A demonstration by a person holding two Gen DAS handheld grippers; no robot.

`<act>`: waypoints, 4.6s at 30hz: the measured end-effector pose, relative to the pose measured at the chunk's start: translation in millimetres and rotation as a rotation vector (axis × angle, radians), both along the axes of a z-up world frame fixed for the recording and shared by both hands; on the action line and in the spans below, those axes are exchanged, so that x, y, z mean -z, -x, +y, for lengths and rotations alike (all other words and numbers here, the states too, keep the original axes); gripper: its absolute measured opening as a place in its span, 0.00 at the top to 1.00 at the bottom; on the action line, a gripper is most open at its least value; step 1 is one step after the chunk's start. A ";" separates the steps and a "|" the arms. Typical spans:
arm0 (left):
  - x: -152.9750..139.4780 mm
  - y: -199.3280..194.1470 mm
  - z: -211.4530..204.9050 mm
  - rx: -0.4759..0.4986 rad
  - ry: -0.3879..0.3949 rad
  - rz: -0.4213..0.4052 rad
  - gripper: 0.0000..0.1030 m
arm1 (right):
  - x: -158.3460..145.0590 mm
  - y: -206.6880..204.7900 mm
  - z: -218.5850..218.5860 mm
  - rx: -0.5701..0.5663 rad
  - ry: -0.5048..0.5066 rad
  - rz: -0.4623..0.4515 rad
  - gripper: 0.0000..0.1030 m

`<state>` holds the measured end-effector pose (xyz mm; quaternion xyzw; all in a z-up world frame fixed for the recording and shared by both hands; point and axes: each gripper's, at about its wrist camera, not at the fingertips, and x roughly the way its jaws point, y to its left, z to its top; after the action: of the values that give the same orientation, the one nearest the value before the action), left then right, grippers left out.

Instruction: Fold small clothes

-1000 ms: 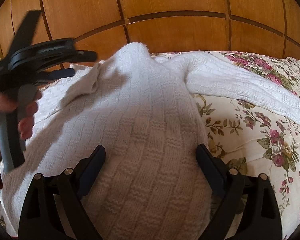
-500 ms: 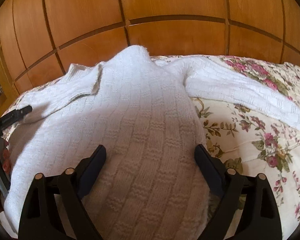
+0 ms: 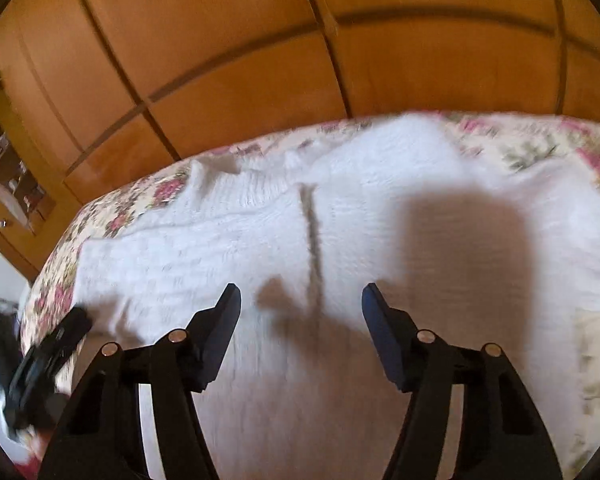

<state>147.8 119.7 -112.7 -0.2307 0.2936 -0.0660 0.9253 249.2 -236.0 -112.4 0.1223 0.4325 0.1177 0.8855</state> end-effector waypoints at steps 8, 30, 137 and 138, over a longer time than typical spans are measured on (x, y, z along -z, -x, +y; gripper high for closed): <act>-0.5 4.8 2.9 -0.006 0.023 -0.033 0.15 | -15.5 0.2 -5.8 0.062 0.071 -0.109 1.00; -8.4 59.9 42.1 -0.421 0.072 -0.137 0.06 | -9.9 -10.5 -3.5 0.023 0.097 -0.091 0.96; 11.6 -19.8 29.4 -0.369 -0.099 0.224 0.04 | -93.5 -2.2 -99.0 0.308 -0.016 -0.108 0.93; 11.6 -19.8 29.5 -0.369 -0.100 0.224 0.04 | -88.1 -3.6 -84.0 0.275 -0.012 -0.101 0.93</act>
<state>167.6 149.2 -124.3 -0.2403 0.3503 0.1450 0.8936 252.9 -320.0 -24.3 0.1795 0.3657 0.0040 0.9132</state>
